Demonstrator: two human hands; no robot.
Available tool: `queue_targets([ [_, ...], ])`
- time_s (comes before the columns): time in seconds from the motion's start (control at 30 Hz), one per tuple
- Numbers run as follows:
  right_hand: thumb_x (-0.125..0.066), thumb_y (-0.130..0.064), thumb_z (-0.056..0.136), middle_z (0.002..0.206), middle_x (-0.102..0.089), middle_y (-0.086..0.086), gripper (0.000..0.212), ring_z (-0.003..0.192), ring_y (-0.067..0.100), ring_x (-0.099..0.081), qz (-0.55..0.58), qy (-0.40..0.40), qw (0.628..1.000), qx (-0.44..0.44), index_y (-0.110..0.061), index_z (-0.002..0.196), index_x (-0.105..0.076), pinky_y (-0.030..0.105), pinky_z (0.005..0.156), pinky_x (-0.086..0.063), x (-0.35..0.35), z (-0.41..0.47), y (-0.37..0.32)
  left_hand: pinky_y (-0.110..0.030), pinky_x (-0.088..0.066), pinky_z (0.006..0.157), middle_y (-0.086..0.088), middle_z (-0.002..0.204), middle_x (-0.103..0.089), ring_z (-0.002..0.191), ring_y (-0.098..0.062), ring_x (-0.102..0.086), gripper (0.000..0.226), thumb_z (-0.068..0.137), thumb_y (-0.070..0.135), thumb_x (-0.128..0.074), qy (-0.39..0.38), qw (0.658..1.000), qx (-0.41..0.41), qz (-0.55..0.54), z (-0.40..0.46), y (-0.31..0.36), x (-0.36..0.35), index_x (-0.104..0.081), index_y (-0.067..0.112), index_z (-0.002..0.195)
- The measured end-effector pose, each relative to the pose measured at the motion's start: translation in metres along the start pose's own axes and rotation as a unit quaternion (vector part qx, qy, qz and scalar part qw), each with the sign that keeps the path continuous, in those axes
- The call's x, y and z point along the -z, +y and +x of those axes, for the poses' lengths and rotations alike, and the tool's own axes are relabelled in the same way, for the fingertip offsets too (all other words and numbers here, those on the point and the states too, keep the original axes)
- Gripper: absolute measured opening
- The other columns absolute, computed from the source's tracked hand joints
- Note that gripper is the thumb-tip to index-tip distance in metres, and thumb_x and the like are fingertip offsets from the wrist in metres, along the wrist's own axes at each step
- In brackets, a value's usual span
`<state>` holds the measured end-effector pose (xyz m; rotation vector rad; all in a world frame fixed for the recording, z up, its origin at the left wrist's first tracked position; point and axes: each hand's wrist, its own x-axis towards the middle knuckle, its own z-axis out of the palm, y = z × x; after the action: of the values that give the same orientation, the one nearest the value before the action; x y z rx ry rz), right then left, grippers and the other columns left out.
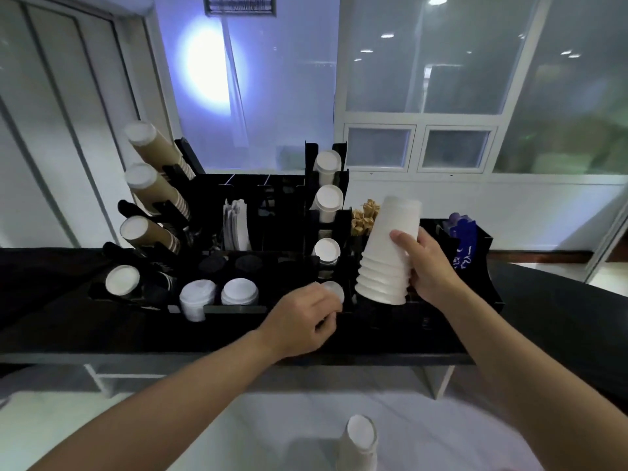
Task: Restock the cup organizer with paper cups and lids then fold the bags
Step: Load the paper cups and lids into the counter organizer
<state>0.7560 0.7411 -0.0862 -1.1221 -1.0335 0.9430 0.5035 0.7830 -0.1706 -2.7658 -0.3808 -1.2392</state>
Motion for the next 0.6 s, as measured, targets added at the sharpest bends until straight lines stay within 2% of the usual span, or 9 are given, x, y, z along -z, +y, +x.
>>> queue_targets([
  [0.07,-0.070,-0.029,0.092,0.122,-0.068,0.011,0.043,0.109,0.030,-0.069,0.005,0.002,1.000,0.021,-0.014,0.130,-0.054,0.052,0.095,-0.056,-0.005,0.012,-0.021,-0.028,-0.049,0.086,-0.006,0.100,-0.066,0.095,-0.022,-0.061,0.015,0.092,0.008,-0.058,0.014,0.998,0.002,0.063,0.011,-0.018,0.009,-0.070,0.005,0.100],
  [0.17,-0.073,-0.027,0.090,0.122,-0.067,0.012,0.046,0.107,0.028,-0.070,-0.009,-0.001,0.998,0.062,-0.014,0.129,-0.052,0.047,0.090,-0.059,-0.019,0.028,-0.044,-0.036,-0.049,0.094,-0.004,0.122,-0.063,0.117,-0.022,-0.057,0.028,0.093,0.018,-0.057,-0.012,0.988,0.069,0.140,0.020,-0.042,0.013,-0.069,0.010,0.117],
  [0.27,-0.080,-0.031,0.085,0.124,-0.064,0.013,0.052,0.107,0.029,-0.070,-0.014,0.003,0.997,0.081,-0.018,0.127,-0.052,0.041,0.080,-0.059,-0.037,0.042,-0.052,-0.039,-0.047,0.103,-0.002,0.137,-0.057,0.130,-0.020,-0.049,0.042,0.094,0.025,-0.052,-0.049,0.975,0.158,0.150,0.020,-0.053,0.013,-0.062,0.012,0.132],
  [0.33,-0.082,-0.036,0.081,0.125,-0.062,0.009,0.058,0.107,0.028,-0.069,-0.027,0.014,0.995,0.092,-0.022,0.128,-0.051,0.038,0.076,-0.057,-0.048,0.050,-0.050,-0.041,-0.046,0.105,-0.001,0.143,-0.053,0.135,-0.018,-0.045,0.049,0.094,0.028,-0.049,-0.077,0.967,0.188,0.153,0.016,-0.057,0.011,-0.056,0.012,0.140],
  [0.43,-0.081,-0.035,0.083,0.121,-0.064,0.001,0.058,0.108,0.022,-0.067,-0.065,0.027,0.991,0.109,-0.024,0.131,-0.050,0.041,0.082,-0.059,-0.060,0.058,-0.042,-0.040,-0.042,0.111,0.000,0.153,-0.045,0.144,-0.016,-0.037,0.058,0.095,0.032,-0.042,-0.109,0.960,0.203,0.158,0.010,-0.059,0.009,-0.045,0.013,0.150],
  [0.5,-0.082,-0.041,0.080,0.119,-0.066,-0.004,0.062,0.108,0.017,-0.066,-0.128,0.025,0.984,0.120,-0.029,0.131,-0.050,0.045,0.089,-0.059,-0.063,0.060,-0.031,-0.035,-0.039,0.114,0.003,0.157,-0.041,0.147,-0.013,-0.032,0.060,0.095,0.033,-0.039,-0.108,0.960,0.203,0.160,0.007,-0.057,0.009,-0.041,0.016,0.153],
  [0.6,-0.083,-0.044,0.078,0.120,-0.063,-0.010,0.068,0.109,0.011,-0.062,-0.241,0.016,0.962,0.128,-0.030,0.135,-0.048,0.039,0.094,-0.055,-0.065,0.059,-0.013,-0.033,-0.034,0.115,0.007,0.161,-0.035,0.150,-0.011,-0.026,0.060,0.097,0.033,-0.036,-0.106,0.961,0.203,0.157,0.005,-0.056,0.010,-0.036,0.019,0.155],
])
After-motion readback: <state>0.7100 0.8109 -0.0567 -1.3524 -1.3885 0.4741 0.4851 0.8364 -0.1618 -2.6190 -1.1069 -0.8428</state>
